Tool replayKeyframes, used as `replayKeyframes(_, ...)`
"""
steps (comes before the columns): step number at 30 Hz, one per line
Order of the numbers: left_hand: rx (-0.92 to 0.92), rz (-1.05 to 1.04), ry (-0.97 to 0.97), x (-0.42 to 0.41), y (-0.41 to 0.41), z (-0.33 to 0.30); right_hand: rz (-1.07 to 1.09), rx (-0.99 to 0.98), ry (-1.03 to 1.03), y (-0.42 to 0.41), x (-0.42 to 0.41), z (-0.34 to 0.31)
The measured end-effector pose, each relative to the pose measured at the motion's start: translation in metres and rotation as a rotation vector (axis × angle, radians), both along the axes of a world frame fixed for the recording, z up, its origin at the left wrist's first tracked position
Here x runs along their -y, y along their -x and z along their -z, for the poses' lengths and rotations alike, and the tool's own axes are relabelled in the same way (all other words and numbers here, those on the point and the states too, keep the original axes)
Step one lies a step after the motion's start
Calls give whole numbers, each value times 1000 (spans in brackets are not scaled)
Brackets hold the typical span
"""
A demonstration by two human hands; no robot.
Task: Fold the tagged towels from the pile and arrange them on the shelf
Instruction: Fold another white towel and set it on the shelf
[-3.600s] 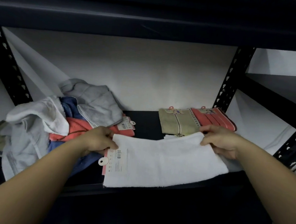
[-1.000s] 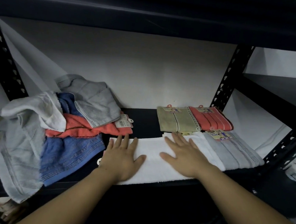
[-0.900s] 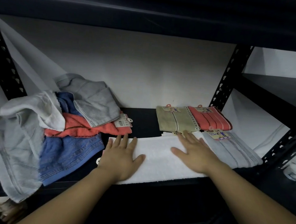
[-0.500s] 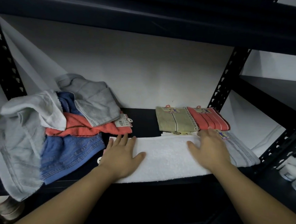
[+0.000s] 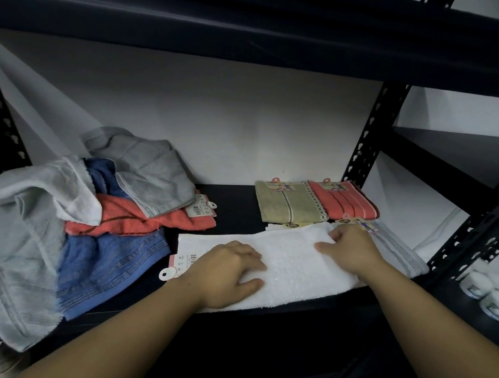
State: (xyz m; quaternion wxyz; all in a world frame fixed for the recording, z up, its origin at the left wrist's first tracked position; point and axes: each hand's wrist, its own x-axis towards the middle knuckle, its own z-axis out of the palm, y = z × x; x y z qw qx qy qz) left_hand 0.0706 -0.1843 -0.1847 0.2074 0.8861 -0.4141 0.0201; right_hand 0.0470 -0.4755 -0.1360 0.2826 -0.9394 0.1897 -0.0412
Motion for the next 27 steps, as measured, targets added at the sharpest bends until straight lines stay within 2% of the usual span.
replayKeyframes(3,17,10,-51,2,-1,0,-38,22,-96,7,-4,-18)
replayKeyframes(7,13,29,-86,5,-3,-3,-121,146,-283,20,-16,-44)
replayKeyframes(11,-97,32,47,-13,-7,-8,-263,257,-349,26,-38,-65)
replayKeyframes(15,-20,-50,196,-65,-10,-16,-422,213,-332,25,-74,-69)
replayKeyframes(18,28,-75,178,-103,-8,-18,-487,170,-316,19,-107,-61)
replayKeyframes(23,-6,-77,71,-134,1,-5,-490,104,-312,6,-160,-39)
replayKeyframes(27,-68,-136,117,-136,9,0,-505,66,-293,1,-187,-23)
